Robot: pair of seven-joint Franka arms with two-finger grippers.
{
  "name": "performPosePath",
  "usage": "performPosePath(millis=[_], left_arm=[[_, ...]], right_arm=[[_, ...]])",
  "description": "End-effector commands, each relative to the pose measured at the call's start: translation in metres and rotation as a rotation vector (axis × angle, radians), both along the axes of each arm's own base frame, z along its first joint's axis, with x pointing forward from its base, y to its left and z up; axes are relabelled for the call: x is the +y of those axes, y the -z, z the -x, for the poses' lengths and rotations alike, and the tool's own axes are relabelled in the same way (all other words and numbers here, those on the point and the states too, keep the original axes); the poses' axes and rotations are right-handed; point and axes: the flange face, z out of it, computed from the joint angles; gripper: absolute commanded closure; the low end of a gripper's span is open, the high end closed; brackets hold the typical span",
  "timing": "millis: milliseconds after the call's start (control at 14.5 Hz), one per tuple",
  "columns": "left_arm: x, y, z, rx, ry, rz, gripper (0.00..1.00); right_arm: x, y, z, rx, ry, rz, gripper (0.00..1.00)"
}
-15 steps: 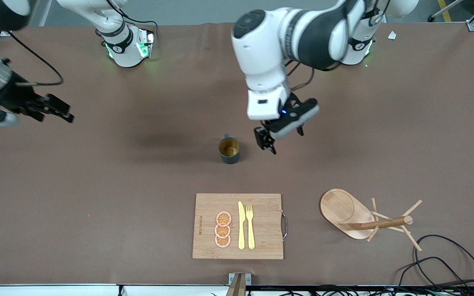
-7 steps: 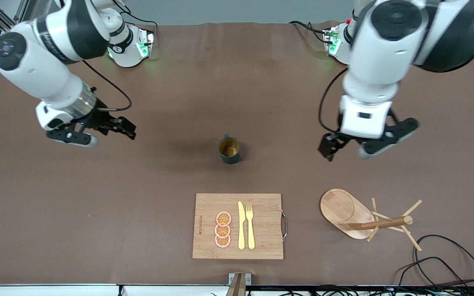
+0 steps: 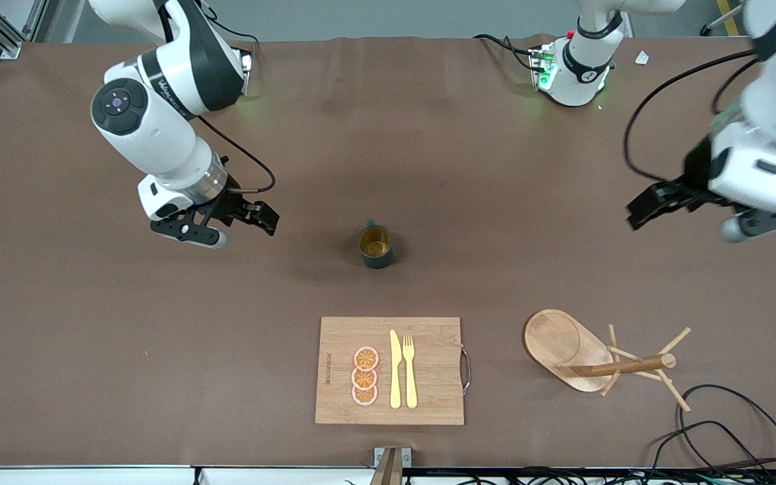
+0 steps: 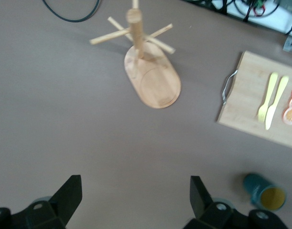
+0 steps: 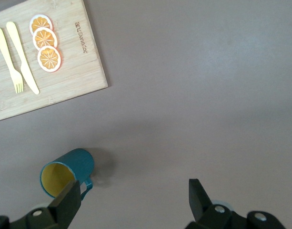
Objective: Transfer cup from left to right arm and place
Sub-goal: 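Withdraw the left gripper while the right gripper reaches toward the mug, then lower the right gripper onto the mug rim and close it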
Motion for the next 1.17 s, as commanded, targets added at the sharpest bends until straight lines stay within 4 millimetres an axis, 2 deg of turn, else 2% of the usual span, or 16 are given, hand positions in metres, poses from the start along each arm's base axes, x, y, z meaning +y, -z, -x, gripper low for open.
performPosePath(millis=[0,207,413,482,689,895,964,1102], left_arm=[[0.028,-0.007,0.018,0.047,0.12,0.021,0.0],[0.052,-0.006,0.038,0.08,0.178,0.017,0.0],[0.039,-0.006,0.05,0.086,0.204,0.002,0.0],[0.037,-0.008,0.053,0.08,0.207,0.001,0.0],[0.041,0.0,0.063,0.059,0.198,-0.004,0.0],[0.03,-0.002,0.07,0.05,0.212,-0.01,0.0],[0.028,-0.002,0.071,0.05,0.217,-0.012,0.0],[0.024,-0.001,0.071,0.05,0.232,-0.054,0.0]], right_arm=[[0.007,0.0,0.0,0.0,0.033,0.0,0.0],[0.024,0.008,0.007,0.011,0.028,0.007,0.0],[0.053,0.033,0.009,-0.003,0.054,0.018,0.0],[0.071,0.043,0.012,-0.012,0.056,0.019,0.0],[0.105,0.069,0.01,-0.021,0.059,0.016,0.0],[0.141,0.1,0.013,-0.018,0.043,0.022,0.0],[0.149,0.11,0.017,-0.014,0.028,0.032,0.0],[0.155,0.127,0.014,-0.025,0.021,0.036,0.0]])
